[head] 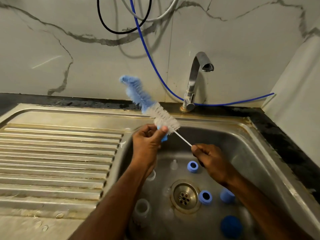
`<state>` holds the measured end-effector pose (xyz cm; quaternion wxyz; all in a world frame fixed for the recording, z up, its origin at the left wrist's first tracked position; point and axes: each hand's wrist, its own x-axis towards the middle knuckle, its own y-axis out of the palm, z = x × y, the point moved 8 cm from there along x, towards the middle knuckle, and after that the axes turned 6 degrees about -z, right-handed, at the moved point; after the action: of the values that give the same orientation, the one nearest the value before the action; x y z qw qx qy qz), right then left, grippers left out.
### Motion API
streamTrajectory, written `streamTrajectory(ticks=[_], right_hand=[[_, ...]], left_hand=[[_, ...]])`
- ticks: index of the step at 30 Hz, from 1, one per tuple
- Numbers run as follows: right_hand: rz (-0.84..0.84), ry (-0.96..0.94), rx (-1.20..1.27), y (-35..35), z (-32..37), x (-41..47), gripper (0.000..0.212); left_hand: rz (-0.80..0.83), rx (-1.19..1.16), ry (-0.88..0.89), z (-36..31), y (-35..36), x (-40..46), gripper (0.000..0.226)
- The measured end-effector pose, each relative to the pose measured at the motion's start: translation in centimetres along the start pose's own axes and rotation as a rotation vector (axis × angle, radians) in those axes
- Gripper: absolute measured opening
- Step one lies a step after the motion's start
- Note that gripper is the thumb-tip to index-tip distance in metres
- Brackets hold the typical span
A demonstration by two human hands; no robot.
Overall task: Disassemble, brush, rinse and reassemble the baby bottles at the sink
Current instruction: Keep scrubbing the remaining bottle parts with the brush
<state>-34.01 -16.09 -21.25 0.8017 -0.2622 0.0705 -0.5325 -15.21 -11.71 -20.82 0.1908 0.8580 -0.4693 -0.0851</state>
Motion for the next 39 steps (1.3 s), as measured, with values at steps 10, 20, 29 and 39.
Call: streamTrajectory(ticks=[10, 20, 29, 39], right_hand=[[-0.001, -0.062, 0.003, -0.4, 1.0, -0.3, 0.044], [0.033, -0.018, 0.038, 0.4, 0.7, -0.6, 0.045], [-0.019, 0.036, 0.031, -1.0, 0.1, 0.1, 0.043], [0.088, -0.027, 0.049, -0.4, 1.4, -0.1, 0.040]], left_hand=[[0.044, -0.085, -0.013, 0.6, 0.2, 0.4, 0.067], [-0.002, -0.396, -0.187, 0.8, 0.4, -0.1, 0.054], [0.143, -0.164, -0.089, 0.5, 1.3, -0.4, 0.051], [0.089, -0.276, -0.099, 0.9, 1.5, -0.5, 0.048]])
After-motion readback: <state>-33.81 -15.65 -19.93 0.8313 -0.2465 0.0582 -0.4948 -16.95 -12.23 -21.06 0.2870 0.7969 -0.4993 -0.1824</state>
